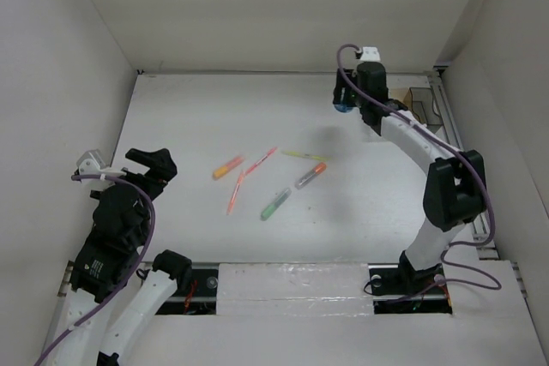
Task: Sort the stationery into containers
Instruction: Place the stationery in the storage box, then pick up the pen from the center of the board, then place the pen in the storage box.
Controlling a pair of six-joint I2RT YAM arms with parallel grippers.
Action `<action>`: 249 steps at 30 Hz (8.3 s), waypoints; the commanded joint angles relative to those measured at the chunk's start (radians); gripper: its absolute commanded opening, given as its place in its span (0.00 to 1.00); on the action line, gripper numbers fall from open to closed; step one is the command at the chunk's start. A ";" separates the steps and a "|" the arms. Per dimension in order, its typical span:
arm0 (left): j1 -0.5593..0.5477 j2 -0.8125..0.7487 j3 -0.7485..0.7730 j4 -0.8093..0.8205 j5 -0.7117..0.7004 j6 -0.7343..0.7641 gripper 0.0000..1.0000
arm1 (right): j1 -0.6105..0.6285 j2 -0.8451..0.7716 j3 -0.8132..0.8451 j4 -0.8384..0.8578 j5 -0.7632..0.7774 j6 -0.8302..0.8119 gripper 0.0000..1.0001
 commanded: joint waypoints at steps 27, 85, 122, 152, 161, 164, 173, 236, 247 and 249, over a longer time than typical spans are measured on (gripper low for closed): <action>0.003 0.014 -0.014 0.060 0.040 0.040 1.00 | -0.322 0.031 -0.035 0.012 0.059 0.094 0.00; 0.003 0.023 -0.014 0.051 0.030 0.040 1.00 | 0.019 -0.182 0.039 -0.242 0.158 0.006 0.99; 0.003 0.022 -0.014 0.060 0.060 0.049 1.00 | 0.480 0.155 0.059 -0.729 0.551 1.071 0.92; 0.003 0.003 -0.014 0.070 0.069 0.058 1.00 | 0.426 0.161 -0.190 -0.540 0.408 1.065 0.01; 0.003 0.003 -0.014 0.070 0.069 0.049 1.00 | 0.435 0.034 -0.190 -0.583 0.408 1.016 0.00; 0.003 -0.007 -0.014 0.070 0.069 0.049 1.00 | 0.435 -0.047 -0.170 -0.606 0.446 0.965 0.00; 0.003 -0.007 -0.014 0.070 0.069 0.049 1.00 | 0.275 -0.201 -0.138 -0.603 0.564 0.667 0.00; 0.003 -0.007 -0.033 0.097 0.136 0.095 1.00 | -0.678 0.295 0.229 0.009 -0.136 -0.036 0.00; 0.003 -0.007 -0.033 0.107 0.136 0.104 1.00 | -0.678 0.381 0.387 -0.147 -0.159 -0.037 0.00; 0.003 -0.007 -0.033 0.107 0.136 0.104 1.00 | -0.678 0.393 0.387 -0.147 -0.159 -0.037 0.00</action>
